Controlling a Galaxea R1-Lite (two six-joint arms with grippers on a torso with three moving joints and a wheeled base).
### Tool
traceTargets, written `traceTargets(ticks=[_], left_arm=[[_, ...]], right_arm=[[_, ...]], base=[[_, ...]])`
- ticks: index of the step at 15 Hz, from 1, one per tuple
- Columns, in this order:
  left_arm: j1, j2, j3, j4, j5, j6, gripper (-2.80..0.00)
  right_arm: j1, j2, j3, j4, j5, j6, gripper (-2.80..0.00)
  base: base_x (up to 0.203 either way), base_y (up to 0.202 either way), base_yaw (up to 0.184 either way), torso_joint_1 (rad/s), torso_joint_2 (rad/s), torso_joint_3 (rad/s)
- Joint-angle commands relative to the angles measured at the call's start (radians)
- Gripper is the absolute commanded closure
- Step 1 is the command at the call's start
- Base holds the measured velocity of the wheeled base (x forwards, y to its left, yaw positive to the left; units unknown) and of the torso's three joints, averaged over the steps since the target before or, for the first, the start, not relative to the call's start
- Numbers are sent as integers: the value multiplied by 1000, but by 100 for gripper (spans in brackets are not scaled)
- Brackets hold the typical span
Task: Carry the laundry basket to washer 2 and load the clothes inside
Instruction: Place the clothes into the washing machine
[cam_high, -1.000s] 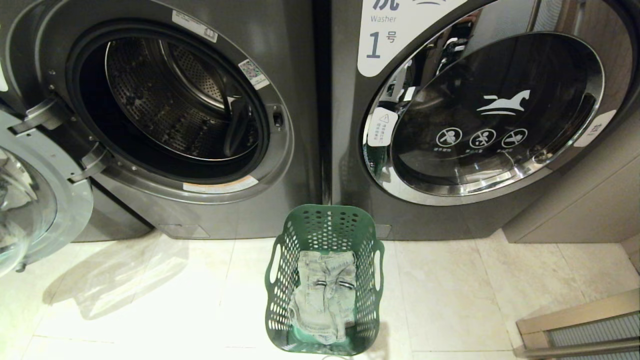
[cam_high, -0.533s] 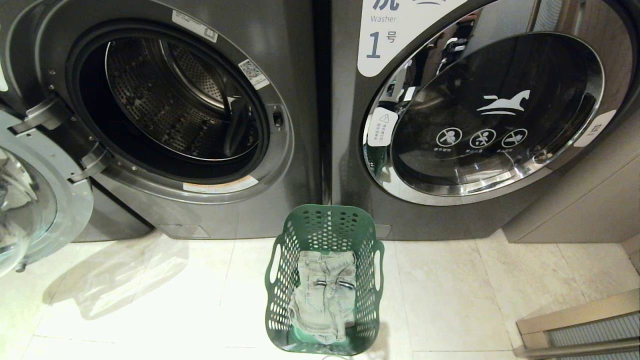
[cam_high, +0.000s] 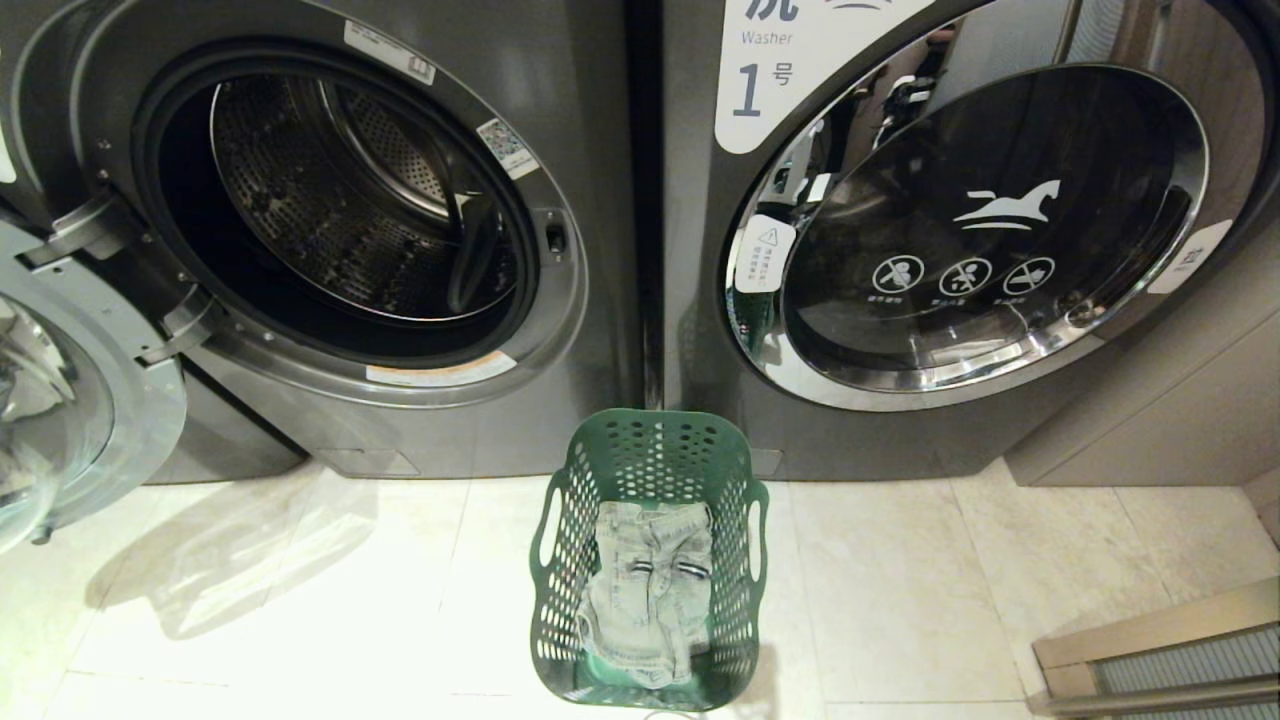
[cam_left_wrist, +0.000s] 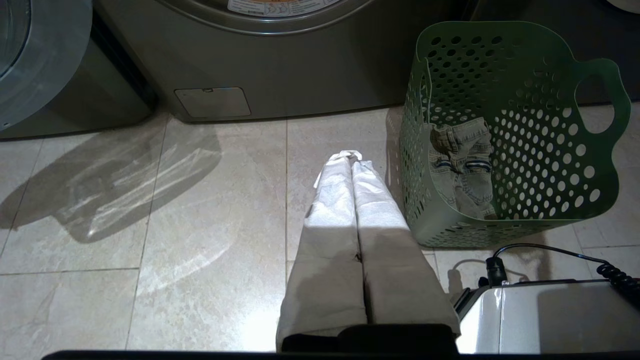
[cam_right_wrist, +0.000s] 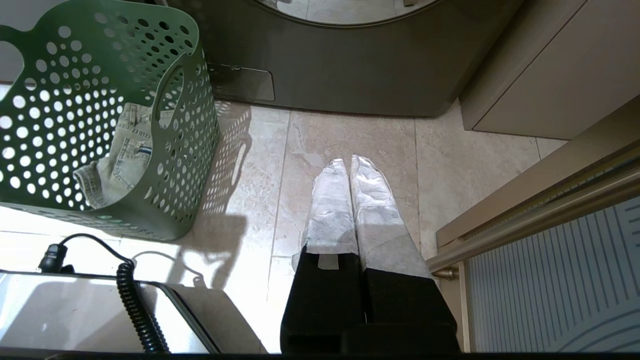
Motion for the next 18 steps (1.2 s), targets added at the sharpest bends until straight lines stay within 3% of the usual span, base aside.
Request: traceTargets(ticks=[1,12,15,18], left_arm=[[0,2,0,0,0,0,0],[0,2,0,0,0,2,0],[0,2,0,-1,9,-39,0],[0,2,-1,-3,15,-40,0]], right_arm=[[1,0,0,0,2,-1,0],[0,2,-2,0,2,3,0],[1,2,0,0,-4,13,0],[1,1,0,0,-3,16,0]], base=[[0,0,0,0,0,0],[0,0,0,0,0,0],[0,0,0,0,0,0],[0,0,0,0,0,0]])
